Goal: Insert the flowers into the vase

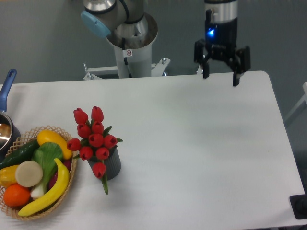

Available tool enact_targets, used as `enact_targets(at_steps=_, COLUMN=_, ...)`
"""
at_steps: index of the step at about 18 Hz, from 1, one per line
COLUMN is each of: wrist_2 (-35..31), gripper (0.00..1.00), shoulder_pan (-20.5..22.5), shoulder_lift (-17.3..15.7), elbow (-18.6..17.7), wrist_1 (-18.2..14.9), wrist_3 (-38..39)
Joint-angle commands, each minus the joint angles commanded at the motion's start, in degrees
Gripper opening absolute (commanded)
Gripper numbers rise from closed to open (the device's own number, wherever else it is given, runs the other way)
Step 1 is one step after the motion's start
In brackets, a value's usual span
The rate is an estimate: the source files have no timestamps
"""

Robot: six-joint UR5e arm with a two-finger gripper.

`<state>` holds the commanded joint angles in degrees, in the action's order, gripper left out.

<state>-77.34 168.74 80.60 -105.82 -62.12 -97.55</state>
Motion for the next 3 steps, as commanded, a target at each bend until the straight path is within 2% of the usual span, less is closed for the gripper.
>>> enact_targets(at_steps=3, wrist_2=0.3, gripper=1.00, shoulder_pan=3.0, shoulder_lift=-1.4, elbow=-0.1, wrist_1=-3.7, wrist_3=-1.0)
